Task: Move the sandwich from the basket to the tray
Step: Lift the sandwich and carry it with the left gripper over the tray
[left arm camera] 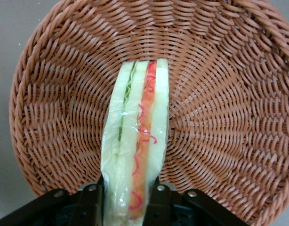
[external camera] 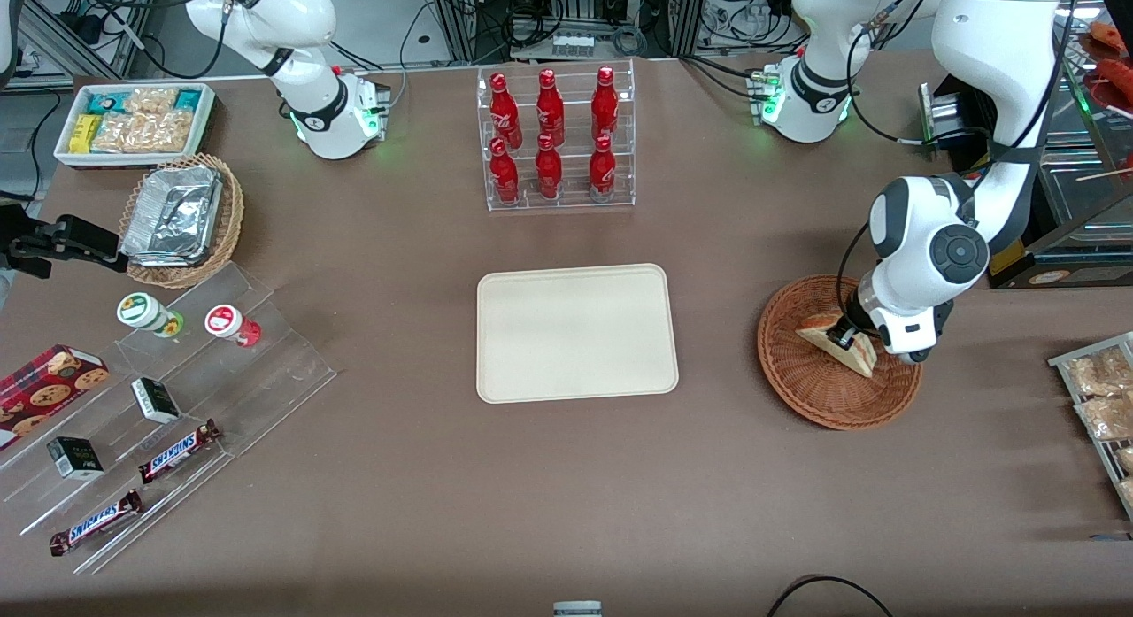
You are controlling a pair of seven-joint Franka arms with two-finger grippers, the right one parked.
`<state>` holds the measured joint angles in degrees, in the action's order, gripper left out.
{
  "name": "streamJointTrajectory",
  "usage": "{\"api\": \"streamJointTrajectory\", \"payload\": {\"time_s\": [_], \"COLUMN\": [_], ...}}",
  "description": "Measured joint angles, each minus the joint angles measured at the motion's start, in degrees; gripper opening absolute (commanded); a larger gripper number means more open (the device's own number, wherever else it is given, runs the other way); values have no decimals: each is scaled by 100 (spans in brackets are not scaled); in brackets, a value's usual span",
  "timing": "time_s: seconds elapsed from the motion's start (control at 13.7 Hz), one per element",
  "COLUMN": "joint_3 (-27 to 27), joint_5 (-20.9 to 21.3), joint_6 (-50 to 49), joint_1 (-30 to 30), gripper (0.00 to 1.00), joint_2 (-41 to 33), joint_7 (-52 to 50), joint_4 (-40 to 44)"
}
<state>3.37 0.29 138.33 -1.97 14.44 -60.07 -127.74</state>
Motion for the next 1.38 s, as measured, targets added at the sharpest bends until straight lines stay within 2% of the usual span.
{"api": "streamJointTrajectory", "payload": {"time_s": [0.29,0.58,0.87,1.09,1.38], "joint_3": [50,100,127,134,141], "joint_5": [8,109,121,122,121], "joint_6": [-751,-1673,-1776,-1776,-1836], "joint_1": [-198,-837,-1574,-2133,-2816], "gripper": [0,0,0,0,0], "joint_2": [-215,-283,-196,195,1075], "joint_7": [29,58,612,860,1456], "joint_4": [408,1179,1483,1927,2801]}}
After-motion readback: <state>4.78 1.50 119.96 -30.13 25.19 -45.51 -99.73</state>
